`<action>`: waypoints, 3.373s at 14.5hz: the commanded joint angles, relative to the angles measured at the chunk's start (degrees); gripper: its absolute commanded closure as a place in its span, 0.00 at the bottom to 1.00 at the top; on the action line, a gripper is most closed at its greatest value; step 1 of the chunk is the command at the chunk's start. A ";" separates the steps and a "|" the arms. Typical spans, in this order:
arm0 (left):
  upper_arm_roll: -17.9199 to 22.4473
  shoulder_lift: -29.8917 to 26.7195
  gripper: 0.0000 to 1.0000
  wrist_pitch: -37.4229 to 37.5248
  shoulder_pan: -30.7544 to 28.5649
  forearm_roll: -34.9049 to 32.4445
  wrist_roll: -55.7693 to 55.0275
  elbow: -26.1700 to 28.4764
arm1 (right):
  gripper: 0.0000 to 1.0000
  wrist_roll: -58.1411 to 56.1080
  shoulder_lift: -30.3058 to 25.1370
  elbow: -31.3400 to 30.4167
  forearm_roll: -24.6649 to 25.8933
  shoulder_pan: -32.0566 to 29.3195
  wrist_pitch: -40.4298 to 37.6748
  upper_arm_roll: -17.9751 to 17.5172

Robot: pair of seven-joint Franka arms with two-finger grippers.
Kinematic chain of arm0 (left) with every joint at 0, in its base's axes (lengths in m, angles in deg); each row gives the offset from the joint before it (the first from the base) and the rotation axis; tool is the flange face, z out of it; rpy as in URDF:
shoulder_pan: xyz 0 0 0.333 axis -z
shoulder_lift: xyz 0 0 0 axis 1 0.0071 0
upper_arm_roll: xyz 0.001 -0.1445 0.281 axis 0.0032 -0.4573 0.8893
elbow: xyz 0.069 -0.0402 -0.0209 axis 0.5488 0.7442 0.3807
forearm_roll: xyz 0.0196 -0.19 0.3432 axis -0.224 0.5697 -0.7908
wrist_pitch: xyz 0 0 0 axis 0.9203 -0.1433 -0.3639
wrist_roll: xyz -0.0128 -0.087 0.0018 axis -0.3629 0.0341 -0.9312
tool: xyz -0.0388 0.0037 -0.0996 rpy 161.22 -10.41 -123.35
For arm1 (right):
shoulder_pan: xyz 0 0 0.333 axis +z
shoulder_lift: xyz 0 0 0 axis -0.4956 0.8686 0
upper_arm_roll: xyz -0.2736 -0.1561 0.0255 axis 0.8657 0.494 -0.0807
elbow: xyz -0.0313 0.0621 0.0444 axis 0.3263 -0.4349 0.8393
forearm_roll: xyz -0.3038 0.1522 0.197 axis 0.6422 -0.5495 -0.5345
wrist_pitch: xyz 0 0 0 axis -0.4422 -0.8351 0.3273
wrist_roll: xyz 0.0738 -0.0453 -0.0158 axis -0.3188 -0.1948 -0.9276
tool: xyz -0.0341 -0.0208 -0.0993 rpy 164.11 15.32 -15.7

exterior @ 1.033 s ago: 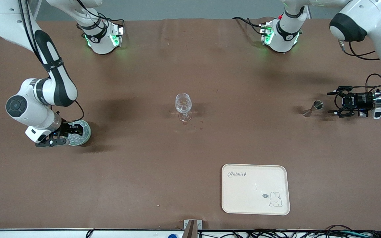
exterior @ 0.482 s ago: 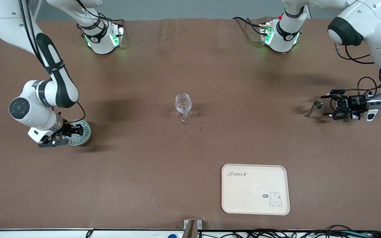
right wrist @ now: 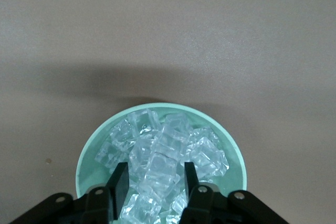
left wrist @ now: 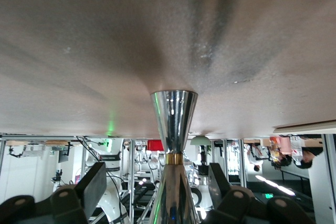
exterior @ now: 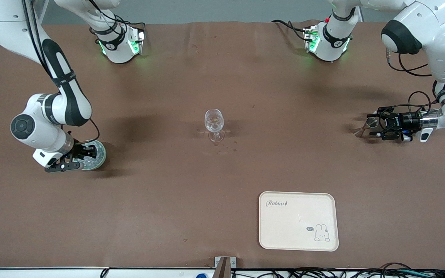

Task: Pour wine and add ice with both arms
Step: 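Grasp ice with the right gripper while the left gripper grasps the jigger, then lift the ice with the right gripper while the left gripper lifts the jigger, then carry the silver jigger over the wine glass with the left gripper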

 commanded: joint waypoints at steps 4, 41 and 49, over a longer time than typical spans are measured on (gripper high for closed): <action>-0.96 0.26 0.19 -0.22 0.14 2.32 1.05 1.25 | 0.52 -1.29 -0.42 -1.22 -0.84 -0.34 0.26 -0.11; -33.90 -30.23 1.00 -15.32 0.40 1.62 -34.27 1.69 | 0.99 5.21 -14.56 32.08 -6.73 -3.15 -44.89 3.66; -56.49 -34.36 1.00 -35.70 0.40 1.36 -47.55 2.39 | 0.99 12.42 -22.99 36.67 -1.11 -9.89 -56.43 -6.05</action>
